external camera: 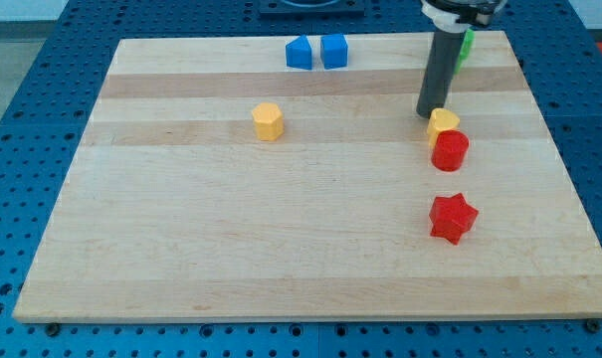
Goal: Touch the left side of yellow heart
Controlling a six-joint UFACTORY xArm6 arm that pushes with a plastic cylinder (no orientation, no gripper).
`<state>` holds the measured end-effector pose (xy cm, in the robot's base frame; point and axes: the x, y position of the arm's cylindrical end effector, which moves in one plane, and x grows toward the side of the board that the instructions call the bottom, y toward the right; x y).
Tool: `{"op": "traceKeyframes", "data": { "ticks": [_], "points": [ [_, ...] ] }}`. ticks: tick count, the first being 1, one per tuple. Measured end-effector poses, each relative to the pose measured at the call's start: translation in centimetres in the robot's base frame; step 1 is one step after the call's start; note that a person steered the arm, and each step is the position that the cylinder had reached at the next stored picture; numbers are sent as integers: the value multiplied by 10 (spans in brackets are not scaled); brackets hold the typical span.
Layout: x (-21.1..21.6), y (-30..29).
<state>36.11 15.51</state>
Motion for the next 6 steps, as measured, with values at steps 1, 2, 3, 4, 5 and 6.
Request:
{"op": "traceKeyframes", "data": {
  "ticks": [1,2,3,4,5,6],
  "points": [
    [0,-4],
    [0,-24],
    [15,-39],
    [53,-40],
    [67,-37],
    [59,-33]
  ]
}}
